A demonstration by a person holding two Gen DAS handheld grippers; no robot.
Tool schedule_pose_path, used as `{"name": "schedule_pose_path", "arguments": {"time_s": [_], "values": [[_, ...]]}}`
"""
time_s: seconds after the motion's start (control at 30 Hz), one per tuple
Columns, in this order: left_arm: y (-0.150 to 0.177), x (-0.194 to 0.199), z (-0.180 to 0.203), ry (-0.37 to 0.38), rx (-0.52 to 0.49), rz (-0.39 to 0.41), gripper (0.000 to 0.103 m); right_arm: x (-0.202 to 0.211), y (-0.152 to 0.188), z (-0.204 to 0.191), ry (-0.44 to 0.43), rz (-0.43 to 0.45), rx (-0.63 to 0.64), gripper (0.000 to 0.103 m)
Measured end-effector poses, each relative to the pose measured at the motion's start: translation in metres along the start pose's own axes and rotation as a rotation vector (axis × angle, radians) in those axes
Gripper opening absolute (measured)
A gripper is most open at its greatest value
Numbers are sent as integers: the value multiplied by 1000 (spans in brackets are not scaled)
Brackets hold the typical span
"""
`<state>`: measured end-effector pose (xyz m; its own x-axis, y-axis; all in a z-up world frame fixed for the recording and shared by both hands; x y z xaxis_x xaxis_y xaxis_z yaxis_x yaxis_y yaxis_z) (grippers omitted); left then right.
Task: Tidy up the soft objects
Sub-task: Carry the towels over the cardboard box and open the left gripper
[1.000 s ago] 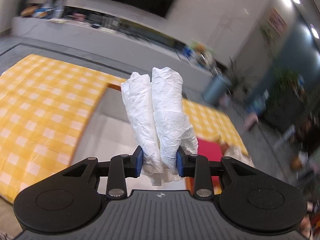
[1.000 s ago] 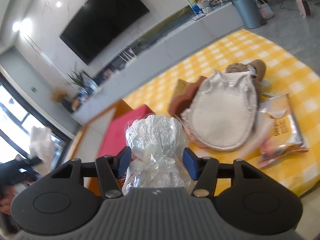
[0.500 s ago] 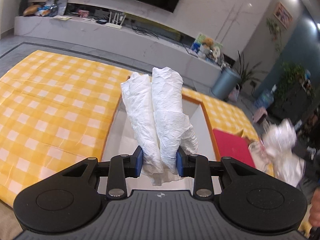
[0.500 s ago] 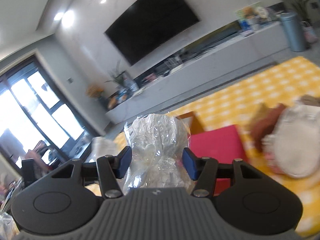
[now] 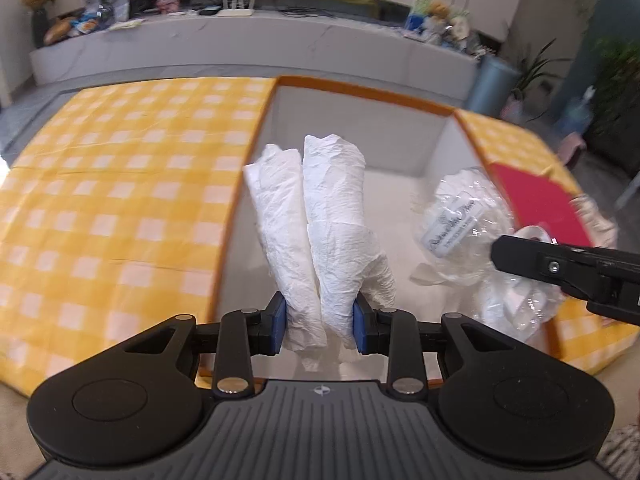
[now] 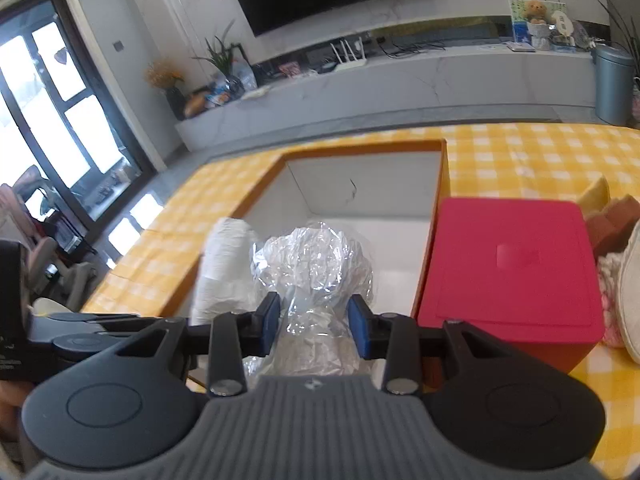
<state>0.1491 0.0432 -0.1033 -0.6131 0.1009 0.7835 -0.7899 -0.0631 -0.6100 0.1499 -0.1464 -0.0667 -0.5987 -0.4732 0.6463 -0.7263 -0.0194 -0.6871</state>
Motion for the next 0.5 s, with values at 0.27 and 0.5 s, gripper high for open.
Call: {"name": "schedule_pose_path", "arguments": {"time_s": [0.27,0.5], "values": [[1,12,-1,-41,-47,24,48,-5,4,2,76,-11,25,37],[-6,40,3,-96,-113,124,83,-4,6,-5,95,6,29,37]]}}
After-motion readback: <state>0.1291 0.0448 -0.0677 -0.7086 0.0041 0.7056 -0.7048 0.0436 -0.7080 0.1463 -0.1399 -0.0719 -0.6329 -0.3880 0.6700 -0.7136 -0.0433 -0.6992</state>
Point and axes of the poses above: each gripper's, at about its wrist camera, not at the fingertips, and x roughly against the way its jaws point, z to its right, y to its underside, the point moved 8 cm from there along -x, roughly the way its jaws point
